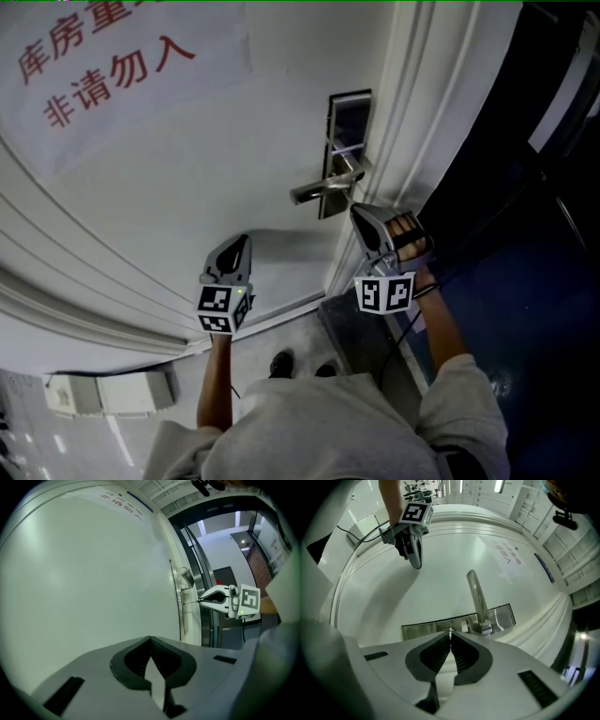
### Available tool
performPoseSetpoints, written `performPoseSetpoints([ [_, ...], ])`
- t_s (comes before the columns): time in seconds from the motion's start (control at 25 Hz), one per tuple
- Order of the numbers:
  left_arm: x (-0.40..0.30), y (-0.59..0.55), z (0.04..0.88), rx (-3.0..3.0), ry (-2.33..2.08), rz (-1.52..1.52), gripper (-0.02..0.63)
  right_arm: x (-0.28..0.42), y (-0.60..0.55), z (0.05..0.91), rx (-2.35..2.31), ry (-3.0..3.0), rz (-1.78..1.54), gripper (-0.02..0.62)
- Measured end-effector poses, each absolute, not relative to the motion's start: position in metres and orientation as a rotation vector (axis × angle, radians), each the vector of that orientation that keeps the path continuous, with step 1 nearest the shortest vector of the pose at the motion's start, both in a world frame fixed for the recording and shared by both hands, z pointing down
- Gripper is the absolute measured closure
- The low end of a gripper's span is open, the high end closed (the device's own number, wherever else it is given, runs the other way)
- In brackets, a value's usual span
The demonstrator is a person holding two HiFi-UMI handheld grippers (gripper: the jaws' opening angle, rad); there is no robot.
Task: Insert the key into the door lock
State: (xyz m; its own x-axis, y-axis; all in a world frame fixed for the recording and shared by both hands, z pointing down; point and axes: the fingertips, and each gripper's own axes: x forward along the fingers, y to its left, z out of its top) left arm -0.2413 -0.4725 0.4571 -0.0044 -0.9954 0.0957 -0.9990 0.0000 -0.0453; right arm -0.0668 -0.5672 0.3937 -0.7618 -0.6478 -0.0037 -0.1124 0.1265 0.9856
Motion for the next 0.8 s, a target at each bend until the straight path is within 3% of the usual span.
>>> performPoseSetpoints([
  [0.8,-0.242,-0.473,0.464,2.179,-2.182,0.156,0.589,-0.074,-0.578,0.397,0.701,-1.946,-1.698,0.566],
])
